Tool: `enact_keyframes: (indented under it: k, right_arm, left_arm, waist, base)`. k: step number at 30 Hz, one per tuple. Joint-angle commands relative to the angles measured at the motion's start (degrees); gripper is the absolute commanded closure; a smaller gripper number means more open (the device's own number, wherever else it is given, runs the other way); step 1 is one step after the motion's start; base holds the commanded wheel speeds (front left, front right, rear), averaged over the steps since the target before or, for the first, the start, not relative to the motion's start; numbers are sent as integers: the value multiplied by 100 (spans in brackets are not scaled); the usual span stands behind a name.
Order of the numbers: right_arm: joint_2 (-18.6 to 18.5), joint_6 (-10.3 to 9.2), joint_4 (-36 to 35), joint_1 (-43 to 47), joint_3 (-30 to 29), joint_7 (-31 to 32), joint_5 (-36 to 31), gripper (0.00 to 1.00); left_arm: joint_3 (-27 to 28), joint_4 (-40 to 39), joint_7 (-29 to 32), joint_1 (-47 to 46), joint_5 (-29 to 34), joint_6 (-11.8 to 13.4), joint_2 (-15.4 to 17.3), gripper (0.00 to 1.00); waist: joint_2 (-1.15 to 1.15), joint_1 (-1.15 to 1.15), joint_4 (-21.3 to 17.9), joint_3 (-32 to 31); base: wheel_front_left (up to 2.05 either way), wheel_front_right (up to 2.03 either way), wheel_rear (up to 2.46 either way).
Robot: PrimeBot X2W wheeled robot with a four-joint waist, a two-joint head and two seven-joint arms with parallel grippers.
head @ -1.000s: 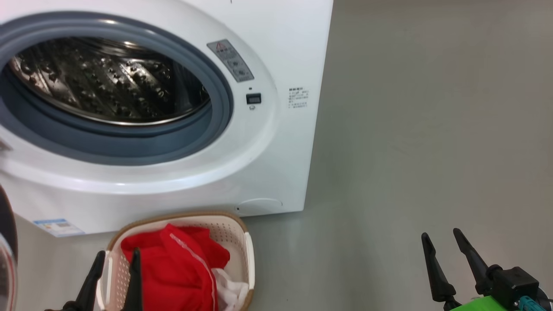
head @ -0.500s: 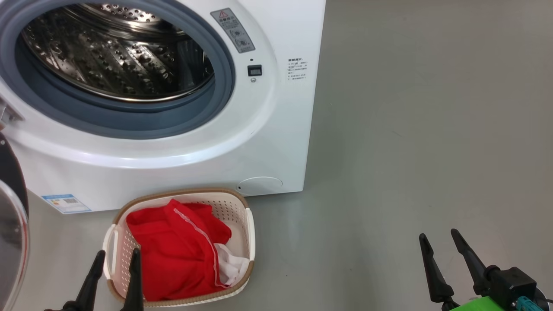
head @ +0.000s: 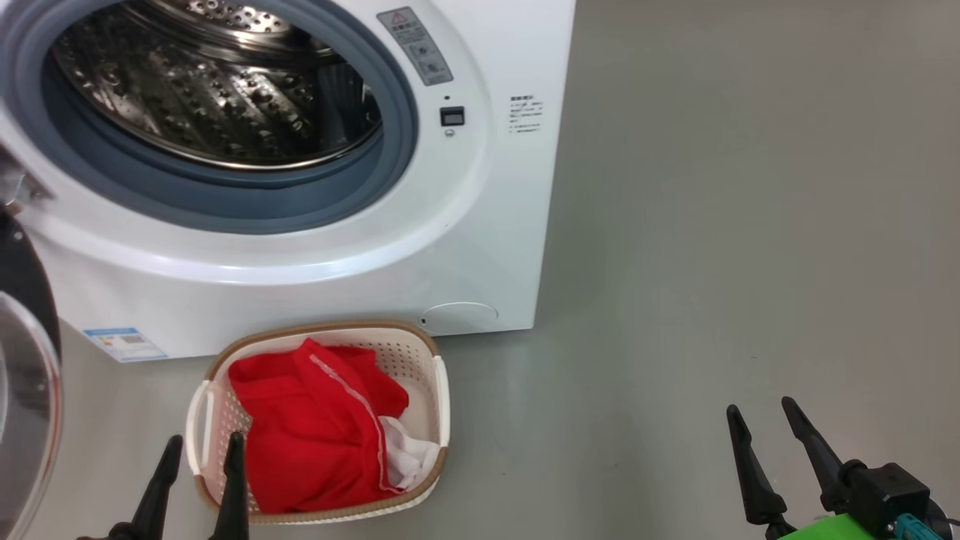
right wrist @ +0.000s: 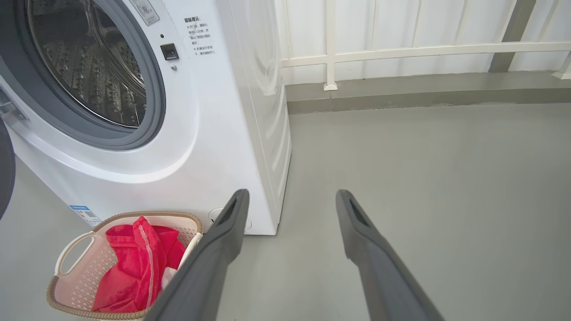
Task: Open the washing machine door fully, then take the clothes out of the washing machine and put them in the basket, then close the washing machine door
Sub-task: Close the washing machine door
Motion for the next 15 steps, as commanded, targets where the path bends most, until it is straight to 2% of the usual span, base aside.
enact_keyframes:
  k: [1, 7, 15]
  right_arm:
    - [-62, 36, -132, -213, 146, -38, 9, 0]
    - [-126, 36, -66, -273, 350, -38, 29, 0]
    - [-262, 36, 90, -313, 615, -38, 87, 0]
  left_arm:
    - [215, -94, -46, -205, 68, -32, 19, 0]
    - [289, 38, -46, -232, 64, -32, -56, 0]
    - [347, 274, -46, -82, -85, -28, -107, 0]
  waist:
    - [0, 0, 85, -3]
    - [0, 0, 471, -77]
    - [0, 0, 1322, -276]
  base:
    - [0, 0, 0]
    - [0, 0, 0]
    - [0, 0, 0]
